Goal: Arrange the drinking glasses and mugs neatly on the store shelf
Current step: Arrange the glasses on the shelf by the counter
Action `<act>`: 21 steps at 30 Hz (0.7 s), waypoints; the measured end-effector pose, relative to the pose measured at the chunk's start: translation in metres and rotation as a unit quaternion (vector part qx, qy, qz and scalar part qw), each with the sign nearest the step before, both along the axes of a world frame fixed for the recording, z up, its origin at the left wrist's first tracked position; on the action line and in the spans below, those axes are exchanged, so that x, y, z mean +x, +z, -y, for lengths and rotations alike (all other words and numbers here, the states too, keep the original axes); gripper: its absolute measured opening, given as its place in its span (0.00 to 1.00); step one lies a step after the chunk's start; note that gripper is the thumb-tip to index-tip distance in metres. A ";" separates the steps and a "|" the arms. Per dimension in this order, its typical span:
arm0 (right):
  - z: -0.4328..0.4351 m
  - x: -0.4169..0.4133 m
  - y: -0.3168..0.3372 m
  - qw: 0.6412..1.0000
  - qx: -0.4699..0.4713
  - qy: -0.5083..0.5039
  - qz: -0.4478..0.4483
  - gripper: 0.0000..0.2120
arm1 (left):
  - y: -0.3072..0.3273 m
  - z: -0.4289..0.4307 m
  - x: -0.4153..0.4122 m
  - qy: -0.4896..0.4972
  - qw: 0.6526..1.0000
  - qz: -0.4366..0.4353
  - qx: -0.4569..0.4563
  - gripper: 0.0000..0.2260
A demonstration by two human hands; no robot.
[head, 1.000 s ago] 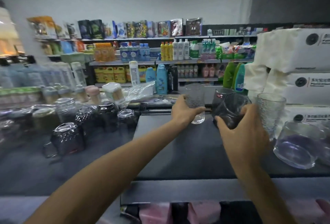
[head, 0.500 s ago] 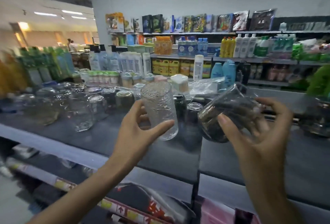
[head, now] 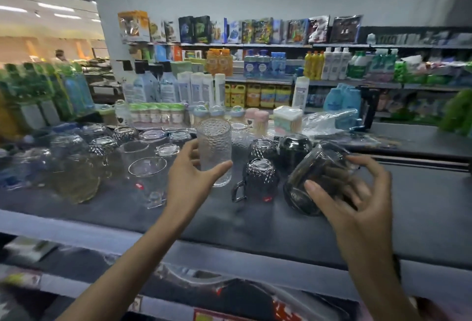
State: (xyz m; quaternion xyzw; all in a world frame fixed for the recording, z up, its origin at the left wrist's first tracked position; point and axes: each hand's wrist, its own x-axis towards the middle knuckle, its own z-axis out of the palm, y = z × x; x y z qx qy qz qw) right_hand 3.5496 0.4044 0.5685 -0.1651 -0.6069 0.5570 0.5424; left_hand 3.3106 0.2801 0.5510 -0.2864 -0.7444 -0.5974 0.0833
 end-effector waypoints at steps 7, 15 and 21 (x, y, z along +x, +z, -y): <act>-0.005 0.002 -0.016 0.993 0.029 -0.088 0.069 0.33 | -0.021 -0.030 -0.039 -0.002 0.999 0.017 -0.048 0.27; -0.020 0.008 -0.030 0.984 0.042 -0.121 0.122 0.37 | -0.032 -0.046 -0.045 -0.020 0.996 0.047 -0.071 0.28; -0.027 0.012 -0.040 0.979 0.041 -0.118 0.161 0.40 | -0.026 -0.044 -0.041 -0.032 0.994 0.055 -0.089 0.26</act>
